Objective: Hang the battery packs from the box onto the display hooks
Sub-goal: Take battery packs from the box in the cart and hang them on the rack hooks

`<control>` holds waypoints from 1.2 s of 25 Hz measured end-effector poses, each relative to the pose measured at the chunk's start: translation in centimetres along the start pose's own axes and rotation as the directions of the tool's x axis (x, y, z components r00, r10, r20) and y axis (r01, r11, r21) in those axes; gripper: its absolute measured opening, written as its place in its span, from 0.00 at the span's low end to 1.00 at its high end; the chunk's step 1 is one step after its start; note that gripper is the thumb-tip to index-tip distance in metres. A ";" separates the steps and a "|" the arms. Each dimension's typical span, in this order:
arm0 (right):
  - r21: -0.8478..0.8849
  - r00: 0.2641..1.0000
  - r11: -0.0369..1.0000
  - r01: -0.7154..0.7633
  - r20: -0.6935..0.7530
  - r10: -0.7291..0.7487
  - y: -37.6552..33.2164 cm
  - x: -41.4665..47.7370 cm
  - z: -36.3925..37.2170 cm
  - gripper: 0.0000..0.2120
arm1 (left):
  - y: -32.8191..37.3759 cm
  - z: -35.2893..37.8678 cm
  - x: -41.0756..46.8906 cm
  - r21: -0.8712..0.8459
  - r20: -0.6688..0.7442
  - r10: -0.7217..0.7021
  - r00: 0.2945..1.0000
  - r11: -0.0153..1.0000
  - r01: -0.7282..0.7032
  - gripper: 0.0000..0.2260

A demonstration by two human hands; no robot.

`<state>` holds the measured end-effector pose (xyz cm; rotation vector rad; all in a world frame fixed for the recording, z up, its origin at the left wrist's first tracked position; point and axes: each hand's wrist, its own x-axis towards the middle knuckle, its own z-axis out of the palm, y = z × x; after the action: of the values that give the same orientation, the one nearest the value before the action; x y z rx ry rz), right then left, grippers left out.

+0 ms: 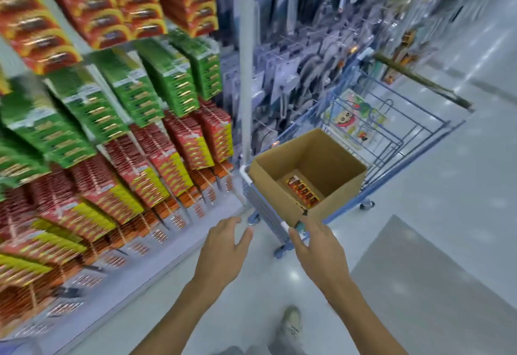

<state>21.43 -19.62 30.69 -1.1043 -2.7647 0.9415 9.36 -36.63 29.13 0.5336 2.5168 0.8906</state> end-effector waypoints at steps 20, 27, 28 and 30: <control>-0.076 0.981 0.986 -0.149 0.113 0.157 12.6 23.2 -5.7 0.19 | 13.7 13.2 21.4 0.080 0.259 -0.067 0.964 0.996 0.048 0.21; -0.182 0.952 0.972 -0.149 0.238 0.191 14.0 33.5 -3.9 0.18 | 12.3 17.4 29.4 0.224 0.300 -0.219 0.928 0.962 0.155 0.22; -0.198 0.943 0.970 -0.139 0.273 0.191 14.5 35.0 -3.4 0.19 | 12.1 18.1 30.2 0.252 0.292 -0.255 0.922 0.950 0.183 0.22; -0.218 0.921 0.970 -0.104 0.347 0.176 15.8 37.7 -2.2 0.19 | 11.5 19.6 31.3 0.304 0.278 -0.312 0.908 0.926 0.225 0.22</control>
<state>3.45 14.36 16.52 -1.2898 -3.1721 0.9966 -4.69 -3.51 14.92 0.3591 2.3391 0.3310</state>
